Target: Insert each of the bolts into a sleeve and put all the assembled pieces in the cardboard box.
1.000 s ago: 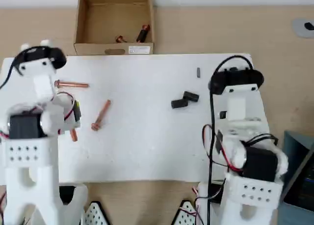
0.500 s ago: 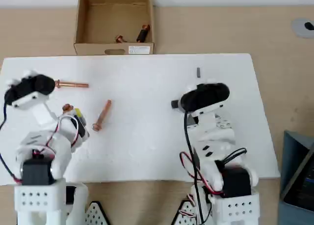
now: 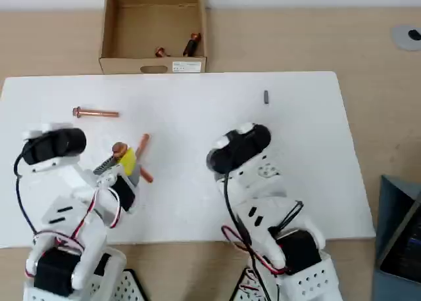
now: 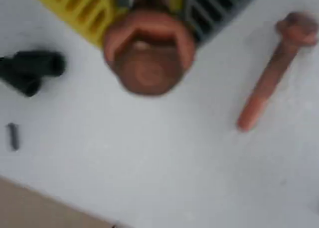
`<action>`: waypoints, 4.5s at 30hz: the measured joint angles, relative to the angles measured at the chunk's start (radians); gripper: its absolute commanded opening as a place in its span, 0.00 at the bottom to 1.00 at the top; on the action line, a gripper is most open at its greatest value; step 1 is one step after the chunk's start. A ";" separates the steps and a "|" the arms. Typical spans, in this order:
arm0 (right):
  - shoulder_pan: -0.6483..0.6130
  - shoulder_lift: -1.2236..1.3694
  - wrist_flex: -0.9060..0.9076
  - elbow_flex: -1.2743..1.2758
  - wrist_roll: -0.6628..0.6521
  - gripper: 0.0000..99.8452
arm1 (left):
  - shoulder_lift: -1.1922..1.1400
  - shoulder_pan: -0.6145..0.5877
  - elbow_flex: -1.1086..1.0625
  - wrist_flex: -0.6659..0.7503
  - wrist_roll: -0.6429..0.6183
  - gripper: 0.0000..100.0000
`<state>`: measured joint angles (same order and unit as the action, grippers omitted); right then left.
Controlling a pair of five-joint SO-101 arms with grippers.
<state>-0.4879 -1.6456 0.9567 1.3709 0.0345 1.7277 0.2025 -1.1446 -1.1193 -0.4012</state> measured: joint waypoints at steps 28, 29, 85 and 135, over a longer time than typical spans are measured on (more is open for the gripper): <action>-0.273 -0.161 0.000 0.137 -0.133 0.01 | 0.092 0.163 -0.031 0.242 -0.103 0.00; -0.273 -0.161 0.000 0.137 -0.133 0.01 | 0.092 0.163 -0.034 0.238 -0.104 0.00; -0.325 -0.160 0.003 0.084 -0.189 0.01 | 0.095 0.232 -0.115 0.241 -0.107 0.00; -0.325 -0.161 0.003 0.081 -0.189 0.01 | 0.097 0.255 -0.173 0.265 -0.158 0.00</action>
<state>-0.8132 -1.8067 0.9597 1.4523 -0.1542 1.8243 0.4572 -1.3180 -0.8539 -0.5593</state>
